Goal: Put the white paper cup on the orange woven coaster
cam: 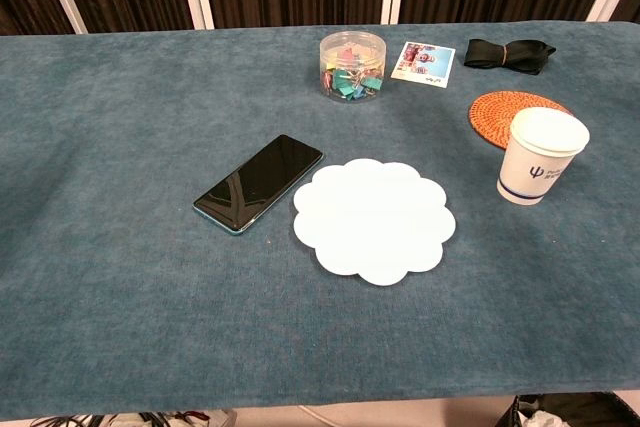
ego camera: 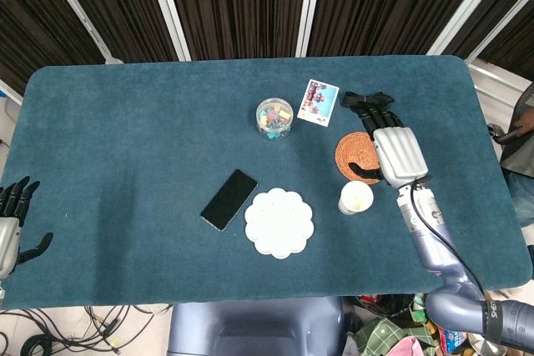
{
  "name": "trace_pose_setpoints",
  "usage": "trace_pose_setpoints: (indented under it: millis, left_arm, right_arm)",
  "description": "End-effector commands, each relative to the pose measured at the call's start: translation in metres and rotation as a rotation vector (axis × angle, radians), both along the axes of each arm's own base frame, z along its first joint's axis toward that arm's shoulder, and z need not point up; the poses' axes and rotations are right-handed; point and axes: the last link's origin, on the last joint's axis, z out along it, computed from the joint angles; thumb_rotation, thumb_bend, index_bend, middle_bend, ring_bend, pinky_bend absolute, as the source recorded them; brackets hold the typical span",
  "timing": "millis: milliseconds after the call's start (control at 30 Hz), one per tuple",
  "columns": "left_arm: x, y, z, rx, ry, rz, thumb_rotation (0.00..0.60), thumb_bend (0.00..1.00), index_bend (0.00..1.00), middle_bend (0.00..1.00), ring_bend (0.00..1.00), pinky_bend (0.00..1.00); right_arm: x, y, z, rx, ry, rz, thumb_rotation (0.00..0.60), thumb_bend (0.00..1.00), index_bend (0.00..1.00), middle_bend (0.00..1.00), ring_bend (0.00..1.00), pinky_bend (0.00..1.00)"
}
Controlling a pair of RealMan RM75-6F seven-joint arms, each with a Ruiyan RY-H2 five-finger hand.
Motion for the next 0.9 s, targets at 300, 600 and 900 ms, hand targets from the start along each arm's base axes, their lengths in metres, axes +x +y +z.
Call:
trace_pose_setpoints:
  millis: [300,600,900]
  left_arm:
    - [0.0,-0.001,0.0,-0.001,0.002,0.0,0.6,0.28,0.0,0.0,0.0,0.0]
    - [0.0,0.001,-0.002,-0.013,0.003,0.001,0.6,0.28,0.0,0.0,0.0,0.0]
    - [-0.001,-0.004,0.001,0.003,0.003,0.002,0.6,0.28,0.0,0.0,0.0,0.0]
  right_arm:
    - [-0.003,0.0,-0.001,0.002,-0.007,-0.006,0.6,0.11,0.1,0.06,0.07,0.14]
    - [-0.01,-0.004,-0.006,0.004,-0.001,-0.019,0.6,0.11,0.1,0.06,0.07,0.14]
    - [-0.021,0.0,-0.011,0.015,-0.001,-0.037,0.6,0.11,0.09,0.06,0.07,0.14]
